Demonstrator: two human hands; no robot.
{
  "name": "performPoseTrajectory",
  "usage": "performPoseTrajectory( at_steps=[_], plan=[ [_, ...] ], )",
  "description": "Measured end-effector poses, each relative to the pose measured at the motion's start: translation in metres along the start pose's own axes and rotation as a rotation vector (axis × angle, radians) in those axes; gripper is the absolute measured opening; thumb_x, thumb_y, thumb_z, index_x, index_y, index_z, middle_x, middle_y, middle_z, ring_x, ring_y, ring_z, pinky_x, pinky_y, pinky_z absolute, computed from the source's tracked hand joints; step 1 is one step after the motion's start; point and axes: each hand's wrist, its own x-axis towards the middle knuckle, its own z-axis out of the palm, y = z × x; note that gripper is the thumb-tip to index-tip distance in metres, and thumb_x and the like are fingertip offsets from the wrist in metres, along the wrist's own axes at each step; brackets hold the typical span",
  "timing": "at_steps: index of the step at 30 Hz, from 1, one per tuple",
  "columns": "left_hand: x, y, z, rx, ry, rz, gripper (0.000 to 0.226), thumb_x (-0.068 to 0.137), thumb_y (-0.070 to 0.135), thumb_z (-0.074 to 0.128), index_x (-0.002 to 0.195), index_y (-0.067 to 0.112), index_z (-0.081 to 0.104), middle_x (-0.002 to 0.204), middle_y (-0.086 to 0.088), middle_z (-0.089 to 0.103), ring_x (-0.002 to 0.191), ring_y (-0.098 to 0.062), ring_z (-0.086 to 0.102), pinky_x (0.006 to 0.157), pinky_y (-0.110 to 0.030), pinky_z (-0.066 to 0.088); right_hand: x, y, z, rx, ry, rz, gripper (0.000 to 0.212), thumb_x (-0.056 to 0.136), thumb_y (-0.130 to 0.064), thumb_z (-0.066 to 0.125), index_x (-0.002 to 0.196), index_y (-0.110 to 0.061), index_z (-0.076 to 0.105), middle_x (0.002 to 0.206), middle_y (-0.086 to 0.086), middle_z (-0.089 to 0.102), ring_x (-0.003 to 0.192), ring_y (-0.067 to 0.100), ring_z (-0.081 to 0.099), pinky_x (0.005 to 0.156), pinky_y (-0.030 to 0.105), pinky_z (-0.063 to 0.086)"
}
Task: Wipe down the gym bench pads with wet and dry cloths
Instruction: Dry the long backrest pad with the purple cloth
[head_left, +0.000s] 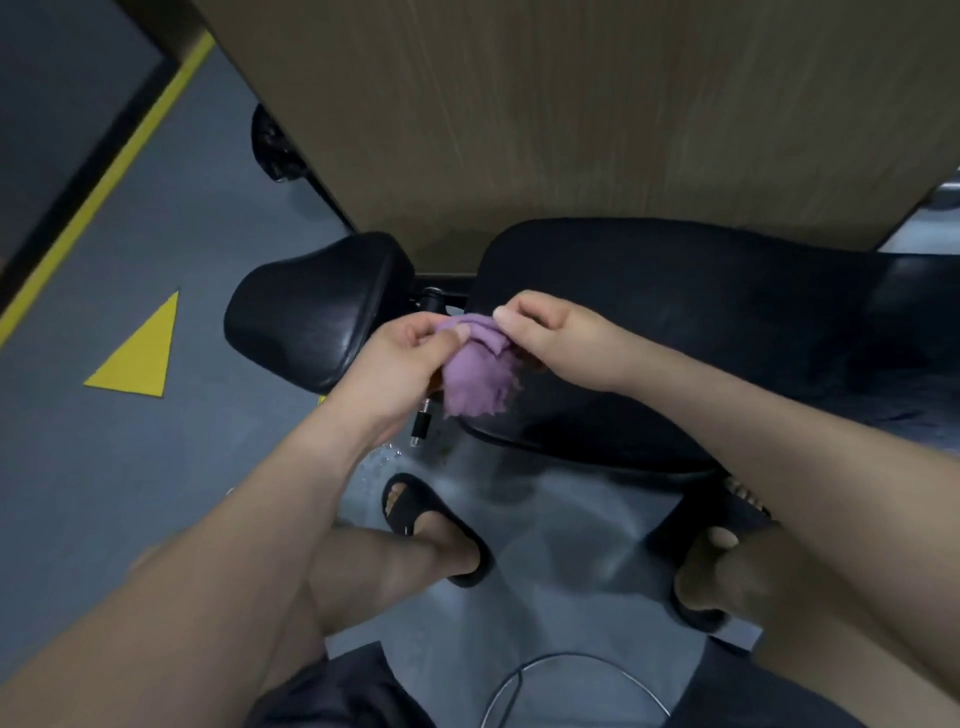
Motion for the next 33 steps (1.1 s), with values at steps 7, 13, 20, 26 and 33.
performPoseTrajectory(
  at_steps=[7,13,20,26,33],
  plan=[
    [0.008,0.007,0.022,0.103,0.049,-0.022,0.056,0.094,0.063,0.056,0.110,0.013,0.076,0.101,-0.015,0.077,0.099,-0.032,0.073,0.093,-0.047,0.056,0.003,0.003,-0.002,0.143,0.097,0.030,0.029,0.095,-0.037,0.064,0.085,-0.009,0.068,0.076,-0.002,0.061,0.070,0.008,0.053,0.072,0.031,0.043],
    [0.004,-0.007,0.019,-0.096,-0.094,-0.152,0.024,0.103,0.016,0.055,0.117,-0.001,0.064,0.112,-0.025,0.072,0.102,-0.036,0.071,0.087,-0.044,0.058,0.006,0.016,0.010,0.423,0.088,0.178,0.031,0.098,-0.036,0.050,0.102,-0.022,0.077,0.093,0.005,0.077,0.087,0.023,0.071,0.080,0.039,0.054],
    [0.017,-0.038,0.030,0.038,0.107,-0.327,0.022,0.105,0.016,0.044,0.112,0.012,0.065,0.099,-0.012,0.075,0.089,-0.028,0.070,0.080,-0.043,0.055,0.003,0.043,0.032,0.373,0.065,0.405,0.013,0.090,-0.030,0.064,0.086,-0.017,0.066,0.081,0.013,0.070,0.073,0.029,0.070,0.078,0.049,0.063],
    [0.024,-0.035,0.022,0.019,-0.012,-0.396,0.028,0.088,0.006,0.055,0.110,-0.010,0.060,0.108,-0.040,0.064,0.093,-0.041,0.067,0.083,-0.048,0.052,0.016,0.043,0.031,0.372,0.132,0.403,0.027,0.092,-0.034,0.063,0.091,-0.007,0.066,0.093,0.013,0.075,0.090,0.029,0.073,0.089,0.053,0.059],
    [0.031,-0.034,0.014,-0.200,-0.022,-0.315,0.017,0.097,-0.004,0.050,0.101,0.007,0.061,0.095,-0.018,0.071,0.083,-0.028,0.071,0.071,-0.038,0.062,0.021,0.043,0.030,0.582,-0.070,0.411,0.028,0.090,-0.027,0.074,0.114,-0.014,0.066,0.094,0.005,0.073,0.081,0.016,0.067,0.068,0.030,0.051]
  ],
)
